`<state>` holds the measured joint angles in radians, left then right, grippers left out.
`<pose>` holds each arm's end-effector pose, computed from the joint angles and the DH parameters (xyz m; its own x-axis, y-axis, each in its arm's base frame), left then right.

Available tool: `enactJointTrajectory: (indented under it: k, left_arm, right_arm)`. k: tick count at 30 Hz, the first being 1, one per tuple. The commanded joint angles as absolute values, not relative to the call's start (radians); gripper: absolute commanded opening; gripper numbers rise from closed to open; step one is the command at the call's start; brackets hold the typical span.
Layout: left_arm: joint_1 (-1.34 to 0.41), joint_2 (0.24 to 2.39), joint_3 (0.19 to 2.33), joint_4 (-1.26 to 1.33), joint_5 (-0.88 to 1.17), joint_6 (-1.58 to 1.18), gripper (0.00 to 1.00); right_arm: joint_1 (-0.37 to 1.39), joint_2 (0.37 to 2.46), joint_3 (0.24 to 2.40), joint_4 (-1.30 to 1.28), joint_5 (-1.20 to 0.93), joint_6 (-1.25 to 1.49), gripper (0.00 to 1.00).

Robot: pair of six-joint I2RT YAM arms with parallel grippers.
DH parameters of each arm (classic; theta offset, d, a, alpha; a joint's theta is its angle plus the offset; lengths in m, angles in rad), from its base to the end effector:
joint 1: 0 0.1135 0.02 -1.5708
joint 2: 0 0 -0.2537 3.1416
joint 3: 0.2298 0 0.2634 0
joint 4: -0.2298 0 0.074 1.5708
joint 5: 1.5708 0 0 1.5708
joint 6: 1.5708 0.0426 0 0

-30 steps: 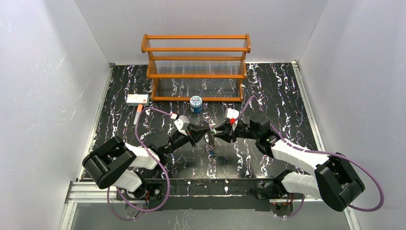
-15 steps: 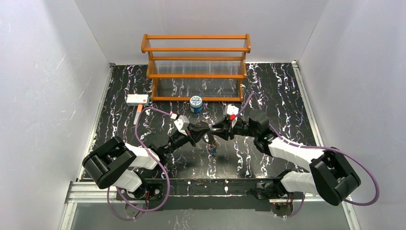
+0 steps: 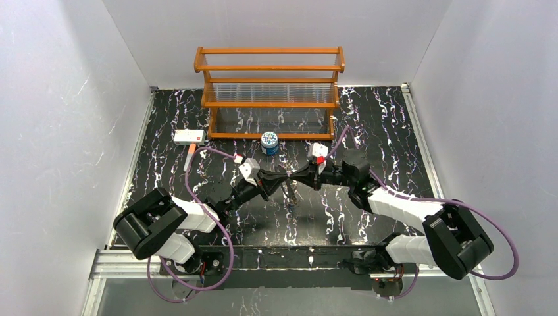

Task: Put the keys on the keyring

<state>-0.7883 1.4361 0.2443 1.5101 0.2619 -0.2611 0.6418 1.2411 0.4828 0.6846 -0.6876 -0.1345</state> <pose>0.1656 -0.1822 0.1849 -0.0084 -0.3452 -0.9385 0.8862 0.4322 -0.1669 0.2017 0.1845 0.2128 0.0716 -0.0759 -0.9945 -0.9688 0.2320 -0.0874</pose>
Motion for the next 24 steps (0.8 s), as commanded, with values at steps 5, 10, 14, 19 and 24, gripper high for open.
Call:
enactJointTrajectory:
  k: [5,10,14,19,24]
  left_arm:
    - [-0.791,1.387,0.230,1.787,0.235,-0.218,0.06]
    - [-0.788,1.342,0.176,1.691,0.161,-0.100,0.46]
    - [-0.785,1.274,0.193,1.451,0.189,0.009,0.56]
    - [-0.785,1.238,0.240,1.222,0.214,0.150,0.60]
    - [-0.784,1.303,0.270,1.166,0.262,0.201,0.61]
  right_arm:
    - [0.655,1.242,0.592,0.520,-0.704,-0.255,0.01]
    - [0.656,1.296,0.702,0.200,-0.679,-0.397,0.01]
    - [0.656,1.338,0.755,0.048,-0.649,-0.437,0.01]
    - [0.655,1.395,0.786,-0.035,-0.612,-0.443,0.01]
    - [0.641,1.509,0.838,-0.122,-0.583,-0.432,0.01]
